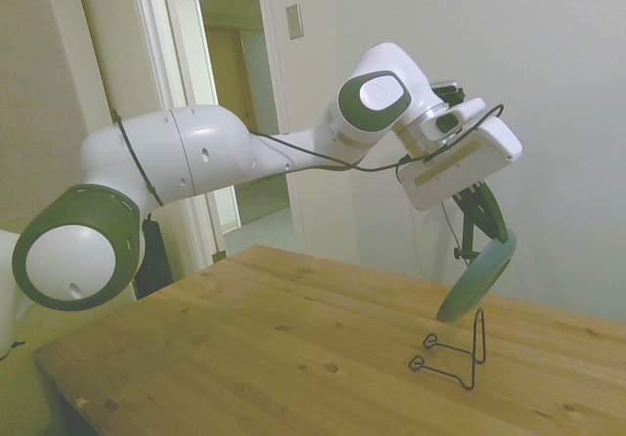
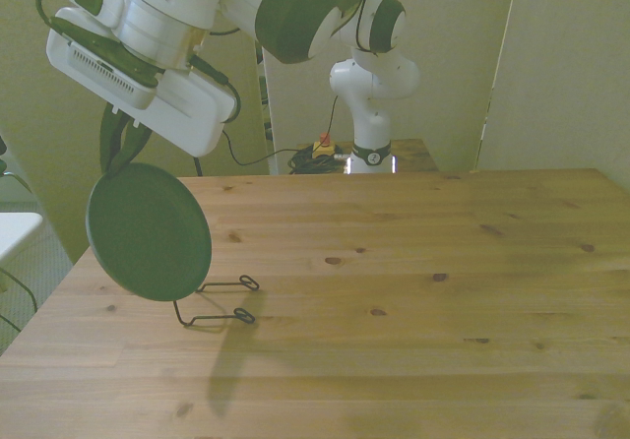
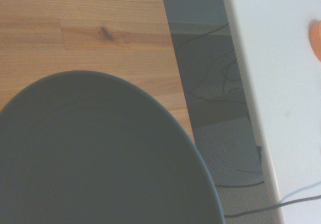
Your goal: Load the plate
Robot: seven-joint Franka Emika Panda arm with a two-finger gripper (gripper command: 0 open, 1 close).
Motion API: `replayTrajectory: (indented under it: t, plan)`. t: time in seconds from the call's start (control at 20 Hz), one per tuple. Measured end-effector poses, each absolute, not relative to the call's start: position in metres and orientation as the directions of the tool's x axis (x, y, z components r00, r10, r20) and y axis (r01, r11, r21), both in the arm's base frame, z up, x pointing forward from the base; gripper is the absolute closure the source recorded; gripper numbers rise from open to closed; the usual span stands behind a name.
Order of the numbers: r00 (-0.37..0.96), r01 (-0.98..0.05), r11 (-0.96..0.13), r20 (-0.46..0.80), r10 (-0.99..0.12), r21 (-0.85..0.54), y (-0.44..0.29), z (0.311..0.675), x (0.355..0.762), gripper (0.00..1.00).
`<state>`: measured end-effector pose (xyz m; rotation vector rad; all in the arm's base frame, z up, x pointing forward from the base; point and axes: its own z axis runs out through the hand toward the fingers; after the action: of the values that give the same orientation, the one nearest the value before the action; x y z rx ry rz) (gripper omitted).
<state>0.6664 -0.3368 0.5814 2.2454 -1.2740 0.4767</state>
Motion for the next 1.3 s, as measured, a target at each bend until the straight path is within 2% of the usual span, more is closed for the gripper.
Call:
replayTrajectory:
  t: [0.35, 0.65, 0.85, 1.3]
  plan:
    - [0.519, -0.853, -0.429, 0.571, -0.636, 0.298, -0.317, 0.553, 0.675, 1.00]
    - [0.527, -0.848, -0.427, 0.579, -0.622, 0.314, -0.299, 0.530, 0.653, 1.00]
    - [0.518, -0.855, -0.409, 0.589, -0.621, 0.321, -0.294, 0.524, 0.642, 1.00]
    - [0.506, -0.862, -0.385, 0.599, -0.620, 0.329, -0.288, 0.507, 0.650, 1.00]
